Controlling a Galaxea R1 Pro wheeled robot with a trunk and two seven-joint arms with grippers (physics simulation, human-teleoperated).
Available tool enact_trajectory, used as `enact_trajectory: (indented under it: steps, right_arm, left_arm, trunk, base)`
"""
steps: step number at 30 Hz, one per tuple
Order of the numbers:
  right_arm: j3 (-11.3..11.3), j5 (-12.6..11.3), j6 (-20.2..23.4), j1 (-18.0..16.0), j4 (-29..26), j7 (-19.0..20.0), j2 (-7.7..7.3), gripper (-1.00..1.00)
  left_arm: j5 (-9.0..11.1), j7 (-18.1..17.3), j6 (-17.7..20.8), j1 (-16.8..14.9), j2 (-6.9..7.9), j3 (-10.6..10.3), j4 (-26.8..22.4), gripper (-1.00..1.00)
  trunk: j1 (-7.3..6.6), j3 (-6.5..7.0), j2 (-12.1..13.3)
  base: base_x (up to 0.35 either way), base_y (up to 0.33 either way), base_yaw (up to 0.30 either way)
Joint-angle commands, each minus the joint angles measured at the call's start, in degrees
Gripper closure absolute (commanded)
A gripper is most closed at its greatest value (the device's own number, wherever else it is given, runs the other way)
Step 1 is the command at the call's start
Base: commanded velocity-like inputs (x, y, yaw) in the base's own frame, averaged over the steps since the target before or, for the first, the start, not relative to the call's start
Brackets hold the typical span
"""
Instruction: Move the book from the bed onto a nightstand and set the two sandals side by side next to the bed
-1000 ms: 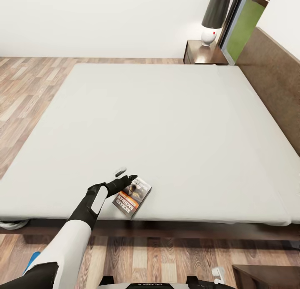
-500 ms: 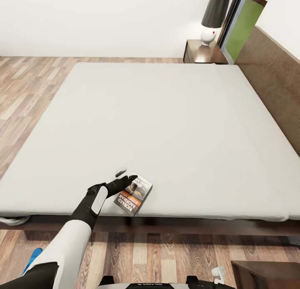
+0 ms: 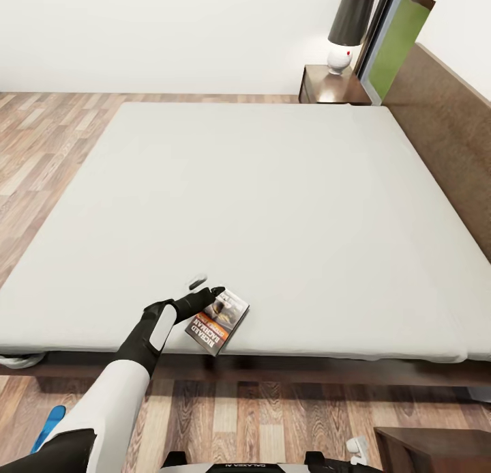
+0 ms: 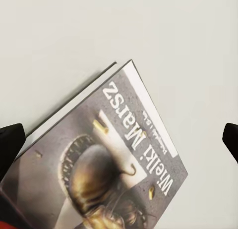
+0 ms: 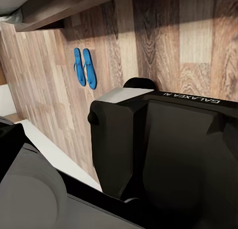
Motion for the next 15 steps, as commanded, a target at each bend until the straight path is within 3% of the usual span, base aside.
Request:
enact_trajectory:
  steps: [1, 15]
  right_arm:
    - [0.3, -0.6, 0.5, 0.0, 0.0, 0.0, -0.07, -1.0]
    - [0.3, -0.6, 0.5, 0.0, 0.0, 0.0, -0.07, -1.0]
  left_arm:
    - [0.2, -0.2, 0.5, 0.0, -0.08, 0.4, 0.0, -1.0]
    - [0.2, -0.1, 0.5, 0.0, -0.08, 0.4, 0.0, -1.0]
  trunk:
    - [0.0, -0.03, 0.0]
    - [0.0, -0.03, 0.0]
  base:
    - [0.0, -0.001, 0.0]
    - [-0.024, 0.0, 0.0]
